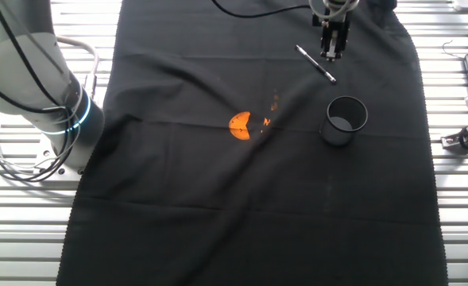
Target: Put the pen into the pen holder
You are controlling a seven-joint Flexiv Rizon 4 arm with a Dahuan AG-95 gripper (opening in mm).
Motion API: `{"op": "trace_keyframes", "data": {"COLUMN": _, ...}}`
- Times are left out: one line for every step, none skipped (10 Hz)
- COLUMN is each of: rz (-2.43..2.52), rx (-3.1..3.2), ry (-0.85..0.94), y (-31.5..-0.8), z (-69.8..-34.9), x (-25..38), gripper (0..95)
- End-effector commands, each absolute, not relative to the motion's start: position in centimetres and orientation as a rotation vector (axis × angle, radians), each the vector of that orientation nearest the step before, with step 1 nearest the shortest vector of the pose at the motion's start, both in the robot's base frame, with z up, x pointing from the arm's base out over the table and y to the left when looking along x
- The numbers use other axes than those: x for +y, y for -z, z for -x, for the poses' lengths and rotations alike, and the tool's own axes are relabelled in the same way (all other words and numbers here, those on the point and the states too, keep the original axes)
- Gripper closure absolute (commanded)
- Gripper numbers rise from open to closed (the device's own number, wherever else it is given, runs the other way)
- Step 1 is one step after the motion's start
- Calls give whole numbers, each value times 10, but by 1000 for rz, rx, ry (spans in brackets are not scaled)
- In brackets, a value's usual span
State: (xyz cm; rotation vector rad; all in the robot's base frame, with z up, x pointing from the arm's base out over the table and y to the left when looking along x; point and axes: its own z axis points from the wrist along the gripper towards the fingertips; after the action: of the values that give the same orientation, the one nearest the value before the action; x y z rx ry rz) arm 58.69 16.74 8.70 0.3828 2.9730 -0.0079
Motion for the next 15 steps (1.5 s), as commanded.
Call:
{"op": "trace_keyframes", "data": {"rz": -383, "rx": 2975, "ry": 4, "y": -87, "z": -585, "x": 166, "gripper": 950}}
{"op": "trace_keyframes", "data": {"rz": -383, "rx": 2976, "ry": 2, "y": -87, "z": -585, "x": 166, "gripper": 950}}
{"op": "trace_keyframes", "data": {"rz": -383, "rx": 2978, "ry": 4, "y": -87, "z": -585, "x": 166, "gripper": 950}}
{"op": "trace_keyframes", "data": {"rz": -383, "rx": 2980, "ry": 6, "y": -87, "z": -585, "x": 166, "gripper": 950}}
{"op": "trace_keyframes", "data": {"rz": -384, "rx": 2982, "ry": 10, "y": -87, "z": -585, "x": 166, "gripper": 950}}
{"op": "trace_keyframes", "data": {"rz": -384, "rx": 2982, "ry": 13, "y": -87, "z": -585, "x": 166, "gripper": 950}}
{"op": "trace_keyframes", "data": {"rz": -376, "rx": 2981, "ry": 7, "y": -87, "z": -585, "x": 166, "gripper": 950}}
{"op": "trace_keyframes", "data": {"rz": -298, "rx": 2999, "ry": -2, "y": -87, "z": -585, "x": 166, "gripper": 950}}
{"op": "trace_keyframes", "data": {"rz": -232, "rx": 3013, "ry": -15, "y": -87, "z": -585, "x": 166, "gripper": 950}}
{"op": "trace_keyframes", "data": {"rz": -147, "rx": 3034, "ry": -24, "y": -87, "z": -585, "x": 166, "gripper": 950}}
{"op": "trace_keyframes", "data": {"rz": -80, "rx": 3037, "ry": -42, "y": -87, "z": -585, "x": 166, "gripper": 950}}
{"op": "trace_keyframes", "data": {"rz": -27, "rx": 3039, "ry": -47, "y": -87, "z": -585, "x": 166, "gripper": 950}}
{"op": "trace_keyframes", "data": {"rz": 7, "rx": 3040, "ry": -36, "y": -87, "z": -585, "x": 166, "gripper": 950}}
{"op": "trace_keyframes", "data": {"rz": 5, "rx": 3039, "ry": -39, "y": -87, "z": -585, "x": 166, "gripper": 950}}
{"op": "trace_keyframes", "data": {"rz": -9, "rx": 3038, "ry": -42, "y": -87, "z": -585, "x": 166, "gripper": 950}}
